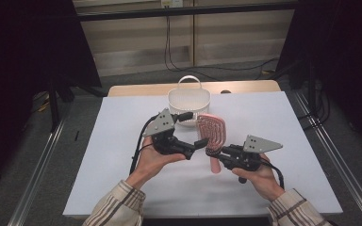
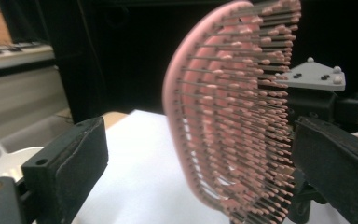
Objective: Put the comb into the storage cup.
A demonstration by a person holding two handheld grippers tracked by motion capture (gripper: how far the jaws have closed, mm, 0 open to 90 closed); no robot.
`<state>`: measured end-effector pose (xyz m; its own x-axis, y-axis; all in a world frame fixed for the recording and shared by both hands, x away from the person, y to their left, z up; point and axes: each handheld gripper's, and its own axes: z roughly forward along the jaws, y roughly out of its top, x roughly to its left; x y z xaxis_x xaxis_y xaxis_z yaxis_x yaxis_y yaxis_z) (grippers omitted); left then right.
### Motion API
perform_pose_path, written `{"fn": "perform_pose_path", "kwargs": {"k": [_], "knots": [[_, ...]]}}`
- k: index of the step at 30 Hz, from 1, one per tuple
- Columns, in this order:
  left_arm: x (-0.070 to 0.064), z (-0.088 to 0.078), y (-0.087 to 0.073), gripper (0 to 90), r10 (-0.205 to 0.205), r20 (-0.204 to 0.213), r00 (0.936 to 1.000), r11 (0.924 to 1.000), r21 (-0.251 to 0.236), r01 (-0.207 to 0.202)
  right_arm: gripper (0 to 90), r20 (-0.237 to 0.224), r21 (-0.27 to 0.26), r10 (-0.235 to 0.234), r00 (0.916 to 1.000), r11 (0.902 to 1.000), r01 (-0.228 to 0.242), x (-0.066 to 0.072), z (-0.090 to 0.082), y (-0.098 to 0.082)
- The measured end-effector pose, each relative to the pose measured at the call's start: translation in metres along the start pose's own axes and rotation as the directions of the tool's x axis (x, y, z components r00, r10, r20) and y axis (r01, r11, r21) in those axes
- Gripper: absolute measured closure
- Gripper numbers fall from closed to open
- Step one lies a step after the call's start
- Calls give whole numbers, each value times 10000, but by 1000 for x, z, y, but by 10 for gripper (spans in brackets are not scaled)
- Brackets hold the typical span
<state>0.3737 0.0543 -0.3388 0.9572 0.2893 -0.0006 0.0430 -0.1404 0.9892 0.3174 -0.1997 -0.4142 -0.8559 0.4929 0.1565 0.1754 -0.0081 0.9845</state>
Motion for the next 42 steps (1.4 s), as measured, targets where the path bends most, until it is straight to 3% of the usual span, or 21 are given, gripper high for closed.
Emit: {"fn": "perform_pose_path", "kwargs": {"k": [7,10,17,21,23,32,42], "knots": [[1,10,-3,46,-90,99,9999,9999,104,89,816,-177,-9,-97,9998,10000,97,-2,0,-1],[2,10,-6,41,15,197,9998,9989,475,-24,815,-163,17,-18,9999,10000,19,-4,1,-1],[4,10,-12,49,-157,341,9993,9976,680,133,815,-409,56,-1,9992,10000,3,-3,3,-2],[2,7,-12,56,-57,481,9988,9979,649,26,816,-539,65,-23,9985,10000,26,-1,4,-3],[1,7,-11,56,-277,770,9966,9989,409,246,815,-655,130,-9,9979,9999,18,-1,6,-4],[-1,6,-10,91,-333,1407,9895,9993,234,303,815,-927,272,7,9957,9996,18,2,9,-7],[-5,9,-9,132,-325,1818,9828,9995,23,326,815,-1228,300,168,9923,9995,-133,2,11,-8]]}}
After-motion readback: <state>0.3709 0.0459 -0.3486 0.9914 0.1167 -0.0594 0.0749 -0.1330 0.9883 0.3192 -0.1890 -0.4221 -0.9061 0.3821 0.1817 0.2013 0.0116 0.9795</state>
